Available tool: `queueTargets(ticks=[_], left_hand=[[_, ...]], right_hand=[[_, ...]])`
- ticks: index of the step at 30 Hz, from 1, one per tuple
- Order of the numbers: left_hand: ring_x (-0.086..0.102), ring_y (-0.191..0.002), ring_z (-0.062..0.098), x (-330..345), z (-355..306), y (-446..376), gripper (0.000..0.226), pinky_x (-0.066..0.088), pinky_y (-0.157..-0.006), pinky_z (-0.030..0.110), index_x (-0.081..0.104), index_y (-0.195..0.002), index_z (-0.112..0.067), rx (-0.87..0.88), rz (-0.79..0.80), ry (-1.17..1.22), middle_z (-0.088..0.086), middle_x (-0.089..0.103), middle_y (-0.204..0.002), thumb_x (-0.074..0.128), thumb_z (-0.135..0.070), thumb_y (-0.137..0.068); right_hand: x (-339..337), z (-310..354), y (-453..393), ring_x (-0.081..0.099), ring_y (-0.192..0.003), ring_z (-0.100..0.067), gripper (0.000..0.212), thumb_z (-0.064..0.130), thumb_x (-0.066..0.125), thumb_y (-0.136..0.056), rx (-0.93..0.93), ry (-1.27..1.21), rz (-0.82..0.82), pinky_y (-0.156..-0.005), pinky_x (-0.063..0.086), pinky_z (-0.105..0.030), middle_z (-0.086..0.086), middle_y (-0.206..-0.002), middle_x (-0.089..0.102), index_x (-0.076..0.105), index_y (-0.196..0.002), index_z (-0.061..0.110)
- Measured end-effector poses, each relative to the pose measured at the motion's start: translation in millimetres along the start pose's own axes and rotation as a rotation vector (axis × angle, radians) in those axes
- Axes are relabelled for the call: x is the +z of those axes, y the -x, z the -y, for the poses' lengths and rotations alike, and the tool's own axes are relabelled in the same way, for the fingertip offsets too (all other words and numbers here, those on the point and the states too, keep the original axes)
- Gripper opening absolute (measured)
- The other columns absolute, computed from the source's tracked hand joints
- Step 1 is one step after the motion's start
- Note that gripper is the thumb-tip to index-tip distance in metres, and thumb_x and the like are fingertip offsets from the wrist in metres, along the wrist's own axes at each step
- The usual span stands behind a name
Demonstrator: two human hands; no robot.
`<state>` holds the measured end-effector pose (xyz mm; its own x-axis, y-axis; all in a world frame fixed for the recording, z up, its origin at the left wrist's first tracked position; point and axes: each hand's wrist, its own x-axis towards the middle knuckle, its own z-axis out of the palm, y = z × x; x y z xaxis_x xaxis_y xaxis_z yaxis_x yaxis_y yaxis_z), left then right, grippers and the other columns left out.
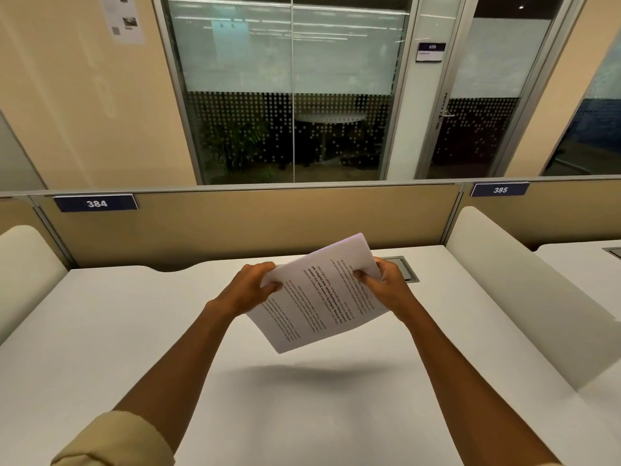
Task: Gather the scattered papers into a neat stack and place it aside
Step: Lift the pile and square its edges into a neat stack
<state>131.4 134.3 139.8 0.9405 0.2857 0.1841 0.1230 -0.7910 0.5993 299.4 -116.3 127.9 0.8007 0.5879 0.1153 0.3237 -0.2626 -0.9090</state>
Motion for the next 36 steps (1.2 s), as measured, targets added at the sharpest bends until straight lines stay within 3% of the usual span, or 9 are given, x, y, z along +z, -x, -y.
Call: queueTargets(ticks=[2,5,9,11,15,21,26,28,36], left_hand=[[0.066,-0.075,0.020,-2,16,5,0.009,0.056,-0.061,0.035,0.062,-0.076,-0.024,-0.072,0.005,0.037,-0.001,0.066,-0.081,0.067,-0.022,-0.084],[0.063,-0.068,0.022,-2,39,12,0.020,0.052,-0.060,0.039,0.068,-0.076,-0.006,-0.148,-0.010,0.102,0.009,0.069,-0.076,0.075,-0.025,-0.077],[0.059,-0.066,0.018,6,51,28,0.025,0.045,-0.059,0.031,0.069,-0.077,-0.003,-0.256,-0.087,0.383,0.015,0.071,-0.076,0.080,-0.026,-0.076],[0.065,-0.073,0.022,15,51,39,0.025,0.050,-0.064,0.030,0.066,-0.086,0.001,-0.288,-0.141,0.569,0.017,0.073,-0.084,0.077,-0.020,-0.080],[0.072,-0.095,0.027,44,48,59,0.026,0.060,-0.076,0.035,0.062,-0.110,-0.013,-0.329,-0.195,0.890,0.007,0.075,-0.101,0.070,-0.014,-0.085],[0.066,-0.105,0.031,82,47,74,0.034,0.056,-0.088,0.052,0.057,-0.117,-0.017,-0.382,-0.238,0.881,0.009,0.069,-0.113,0.058,-0.030,-0.085],[0.065,-0.100,0.019,94,44,76,0.022,0.056,-0.070,0.024,0.050,-0.121,-0.012,-0.381,-0.312,0.795,0.006,0.066,-0.110,0.047,-0.014,-0.099],[0.066,-0.098,0.018,96,43,77,0.023,0.056,-0.066,0.020,0.049,-0.123,-0.013,-0.382,-0.338,0.752,0.005,0.065,-0.109,0.045,-0.013,-0.100],[0.067,-0.098,0.024,108,58,84,0.023,0.059,-0.079,0.042,0.051,-0.121,-0.024,-0.411,-0.353,0.650,0.003,0.066,-0.107,0.044,-0.016,-0.100]], right_hand=[[-5,-1,4,0.070,-0.081,-0.017,0.021,0.028,0.063,-0.091,0.013,-0.039,0.006,-0.063,0.053,-0.025,-0.004,-0.096,0.072,0.062,-0.106,0.013],[-11,-5,10,0.069,-0.080,-0.017,0.021,0.026,0.062,-0.092,0.036,-0.062,0.022,-0.062,0.051,-0.022,-0.003,-0.097,0.072,0.062,-0.108,0.013],[-13,-12,15,0.069,-0.081,-0.016,0.023,0.029,0.061,-0.092,0.053,-0.066,0.024,-0.061,0.051,-0.021,-0.001,-0.099,0.072,0.061,-0.110,0.014],[-13,-16,17,0.070,-0.083,-0.019,0.024,0.030,0.061,-0.092,0.066,-0.073,0.016,-0.063,0.052,-0.023,-0.002,-0.100,0.072,0.061,-0.110,0.015],[-5,-25,24,0.069,-0.085,-0.023,0.024,0.033,0.062,-0.091,0.088,-0.110,0.002,-0.068,0.054,-0.030,-0.002,-0.101,0.072,0.061,-0.110,0.019],[8,-43,39,0.071,-0.084,-0.022,0.038,0.047,0.059,-0.079,0.133,-0.143,-0.014,-0.064,0.055,-0.026,0.001,-0.100,0.072,0.059,-0.110,0.025],[19,-65,51,0.072,-0.089,-0.025,0.034,0.042,0.062,-0.084,0.164,-0.220,-0.033,-0.076,0.062,-0.041,-0.002,-0.104,0.072,0.059,-0.114,0.025],[24,-73,55,0.071,-0.091,-0.025,0.029,0.036,0.062,-0.089,0.176,-0.243,-0.042,-0.078,0.061,-0.043,-0.003,-0.104,0.072,0.059,-0.116,0.025],[41,-97,67,0.068,-0.099,-0.027,0.026,0.027,0.060,-0.093,0.240,-0.276,-0.045,-0.086,0.059,-0.044,-0.006,-0.107,0.070,0.058,-0.119,0.021]])
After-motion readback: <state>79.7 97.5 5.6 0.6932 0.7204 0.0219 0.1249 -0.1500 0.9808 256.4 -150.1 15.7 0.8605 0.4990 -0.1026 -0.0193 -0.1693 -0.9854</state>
